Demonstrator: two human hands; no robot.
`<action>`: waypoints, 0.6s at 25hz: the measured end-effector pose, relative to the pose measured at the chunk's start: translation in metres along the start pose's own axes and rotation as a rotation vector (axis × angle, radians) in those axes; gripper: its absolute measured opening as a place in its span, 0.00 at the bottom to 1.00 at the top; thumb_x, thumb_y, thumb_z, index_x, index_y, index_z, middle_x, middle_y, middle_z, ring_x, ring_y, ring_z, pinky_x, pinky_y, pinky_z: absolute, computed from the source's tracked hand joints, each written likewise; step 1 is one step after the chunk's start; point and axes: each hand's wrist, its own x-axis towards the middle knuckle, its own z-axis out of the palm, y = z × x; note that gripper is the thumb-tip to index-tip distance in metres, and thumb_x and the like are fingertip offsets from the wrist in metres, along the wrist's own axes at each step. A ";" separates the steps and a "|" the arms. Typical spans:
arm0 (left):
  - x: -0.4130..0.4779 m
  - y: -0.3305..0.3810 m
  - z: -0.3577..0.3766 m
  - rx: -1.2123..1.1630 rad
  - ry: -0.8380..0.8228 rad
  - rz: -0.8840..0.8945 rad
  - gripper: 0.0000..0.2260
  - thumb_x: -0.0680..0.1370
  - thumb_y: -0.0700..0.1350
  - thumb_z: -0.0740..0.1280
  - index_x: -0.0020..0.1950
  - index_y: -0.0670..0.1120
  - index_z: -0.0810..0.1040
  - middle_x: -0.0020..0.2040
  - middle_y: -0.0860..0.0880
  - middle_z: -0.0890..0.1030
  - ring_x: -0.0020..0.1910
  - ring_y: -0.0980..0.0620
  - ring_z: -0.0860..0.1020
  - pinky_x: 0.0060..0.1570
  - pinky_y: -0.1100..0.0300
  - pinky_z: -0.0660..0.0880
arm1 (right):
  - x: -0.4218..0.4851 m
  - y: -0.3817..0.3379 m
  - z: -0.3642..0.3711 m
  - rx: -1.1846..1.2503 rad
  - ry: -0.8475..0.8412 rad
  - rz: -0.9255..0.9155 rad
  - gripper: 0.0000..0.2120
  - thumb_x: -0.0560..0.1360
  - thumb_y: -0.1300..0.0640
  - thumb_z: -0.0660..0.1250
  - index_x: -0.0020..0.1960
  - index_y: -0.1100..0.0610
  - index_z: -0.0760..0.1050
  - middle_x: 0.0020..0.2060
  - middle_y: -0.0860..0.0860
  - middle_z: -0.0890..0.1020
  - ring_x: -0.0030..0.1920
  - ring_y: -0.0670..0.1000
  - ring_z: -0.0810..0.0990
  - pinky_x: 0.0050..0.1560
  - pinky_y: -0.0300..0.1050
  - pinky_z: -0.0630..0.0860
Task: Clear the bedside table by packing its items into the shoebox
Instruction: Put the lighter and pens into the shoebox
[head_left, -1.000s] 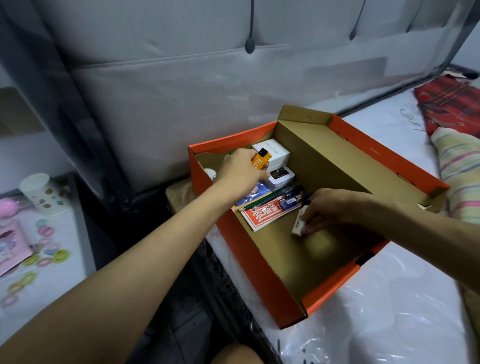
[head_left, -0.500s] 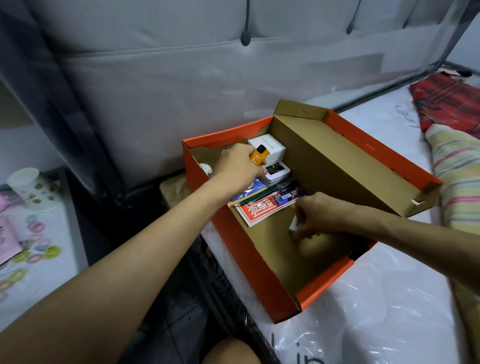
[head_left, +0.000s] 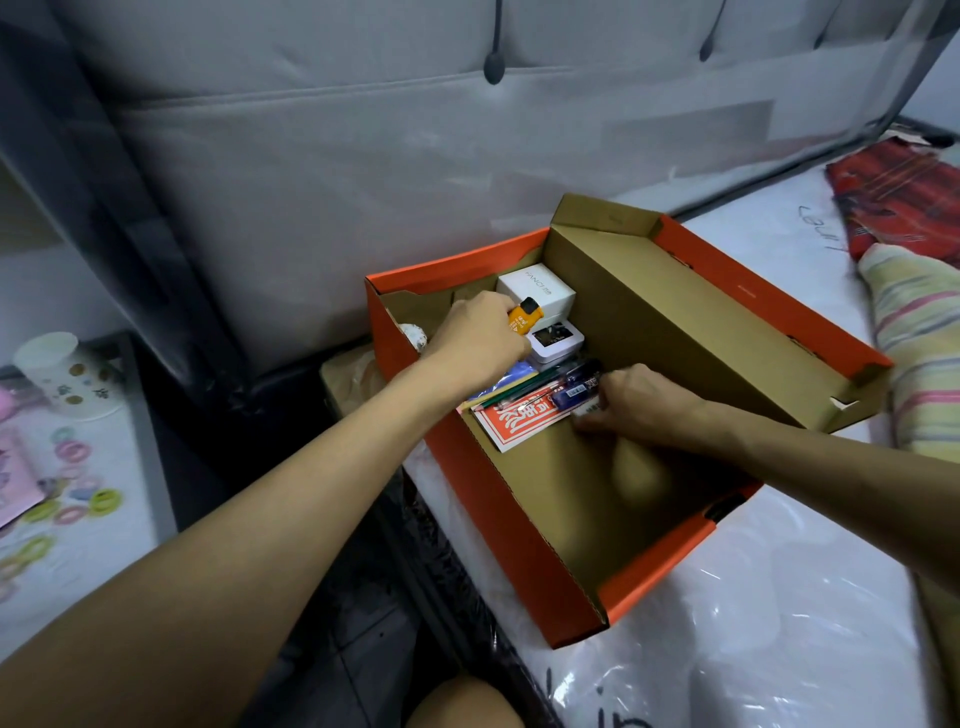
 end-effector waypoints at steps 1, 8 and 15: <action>0.001 0.000 0.001 0.034 -0.008 0.001 0.06 0.75 0.42 0.70 0.50 0.40 0.79 0.44 0.42 0.82 0.45 0.40 0.81 0.45 0.47 0.78 | 0.001 0.000 0.000 -0.002 0.016 0.003 0.20 0.72 0.36 0.68 0.44 0.53 0.69 0.42 0.50 0.75 0.38 0.47 0.76 0.33 0.40 0.70; 0.005 -0.008 0.005 0.071 -0.114 0.024 0.06 0.78 0.37 0.68 0.54 0.39 0.81 0.44 0.42 0.83 0.43 0.46 0.84 0.47 0.48 0.82 | -0.010 -0.004 -0.025 0.187 0.221 -0.057 0.15 0.73 0.43 0.69 0.49 0.55 0.75 0.44 0.49 0.80 0.41 0.46 0.78 0.38 0.41 0.77; -0.007 0.000 -0.007 -0.251 -0.077 0.024 0.04 0.76 0.41 0.73 0.49 0.42 0.83 0.36 0.48 0.85 0.35 0.50 0.85 0.40 0.54 0.84 | -0.027 -0.033 -0.052 0.804 0.244 -0.367 0.06 0.75 0.58 0.70 0.52 0.55 0.79 0.45 0.52 0.84 0.45 0.51 0.84 0.45 0.44 0.81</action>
